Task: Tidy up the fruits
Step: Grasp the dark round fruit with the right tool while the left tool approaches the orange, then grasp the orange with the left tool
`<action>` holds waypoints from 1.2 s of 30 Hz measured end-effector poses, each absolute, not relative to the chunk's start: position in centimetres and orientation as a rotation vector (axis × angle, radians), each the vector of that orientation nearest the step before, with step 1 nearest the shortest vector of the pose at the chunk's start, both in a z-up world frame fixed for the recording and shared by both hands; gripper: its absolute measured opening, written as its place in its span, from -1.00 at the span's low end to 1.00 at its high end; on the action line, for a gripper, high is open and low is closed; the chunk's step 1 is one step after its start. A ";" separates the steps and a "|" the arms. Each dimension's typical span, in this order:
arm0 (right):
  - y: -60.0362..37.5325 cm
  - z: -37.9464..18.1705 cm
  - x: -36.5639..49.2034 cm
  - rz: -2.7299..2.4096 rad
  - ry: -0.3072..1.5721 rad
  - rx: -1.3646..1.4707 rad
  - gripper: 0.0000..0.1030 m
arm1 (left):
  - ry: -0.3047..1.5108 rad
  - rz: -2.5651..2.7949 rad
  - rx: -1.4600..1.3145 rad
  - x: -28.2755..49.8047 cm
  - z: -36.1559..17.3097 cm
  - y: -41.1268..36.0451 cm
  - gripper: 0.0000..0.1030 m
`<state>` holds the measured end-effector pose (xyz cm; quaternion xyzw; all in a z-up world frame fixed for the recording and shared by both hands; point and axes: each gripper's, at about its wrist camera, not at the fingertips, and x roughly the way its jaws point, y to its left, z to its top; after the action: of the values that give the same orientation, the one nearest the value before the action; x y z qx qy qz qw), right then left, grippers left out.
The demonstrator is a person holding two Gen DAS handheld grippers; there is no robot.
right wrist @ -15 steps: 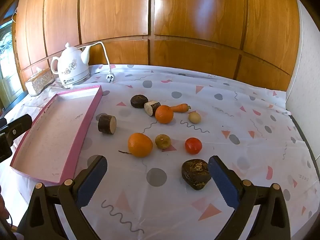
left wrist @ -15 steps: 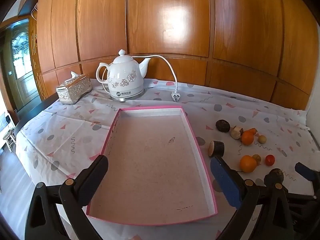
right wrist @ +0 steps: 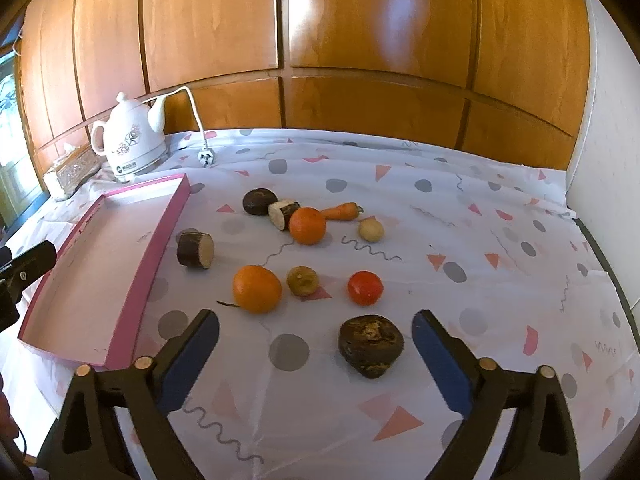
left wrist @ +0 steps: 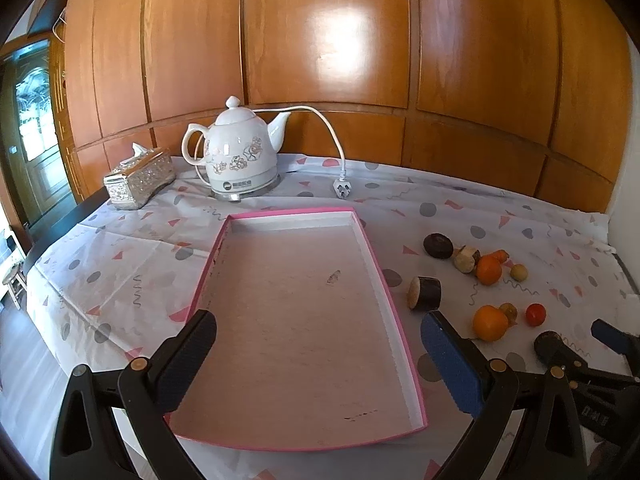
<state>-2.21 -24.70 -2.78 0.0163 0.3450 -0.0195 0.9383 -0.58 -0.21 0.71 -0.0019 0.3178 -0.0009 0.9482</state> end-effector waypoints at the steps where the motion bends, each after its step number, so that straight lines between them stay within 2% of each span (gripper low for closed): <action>1: -25.0 -2.8 -2.3 -0.043 0.694 0.034 0.78 | 0.650 -0.004 -0.002 -0.5 0.7 -0.3 0.99; 6: -26.6 -3.4 -2.7 -0.058 0.730 0.054 0.33 | 0.669 -0.070 -0.022 -0.2 0.3 -0.6 0.99; 8: -27.4 -3.7 -2.9 -0.056 0.738 0.060 0.05 | 0.676 -0.111 -0.032 -0.1 0.2 -0.8 0.99; 10: -28.4 -4.2 -3.1 -0.055 0.759 0.084 -0.03 | 0.683 -0.144 -0.031 0.0 0.0 -1.4 0.99; 18: -30.6 -5.5 -2.4 -0.043 0.814 0.174 -0.03 | 0.720 -0.259 0.043 0.2 -0.6 -4.3 0.99; 19: -30.6 -5.6 -2.1 -0.033 0.819 0.177 0.02 | 0.723 -0.277 0.060 0.3 -0.6 -4.8 0.99; 20: -30.5 -5.7 -1.7 -0.018 0.825 0.187 0.23 | 0.732 -0.293 0.077 0.4 -0.7 -5.3 0.99; 22: -30.2 -6.0 -0.9 0.009 0.841 0.174 0.50 | 0.756 -0.320 0.111 0.7 -1.1 -6.3 0.99; 25: -29.6 -6.3 0.0 0.023 0.844 0.144 0.50 | 0.780 -0.348 0.132 1.2 -1.6 -7.3 0.99; 28: -29.3 -6.8 0.9 0.035 0.854 0.117 0.47 | 0.795 -0.370 0.127 1.7 -1.6 -8.1 0.99; 30: -29.4 -7.0 1.3 0.028 0.865 0.100 0.00 | 0.792 -0.380 0.125 1.9 -1.5 -8.5 0.99; 36: -30.9 -7.3 1.7 -0.039 0.859 0.081 -0.03 | 0.807 -0.416 0.152 2.7 -1.7 -10.1 0.99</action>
<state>1.67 -30.94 -7.26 0.0391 0.4162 -0.0190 0.9082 2.70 -10.15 -1.72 0.0731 0.3892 -0.2005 0.8961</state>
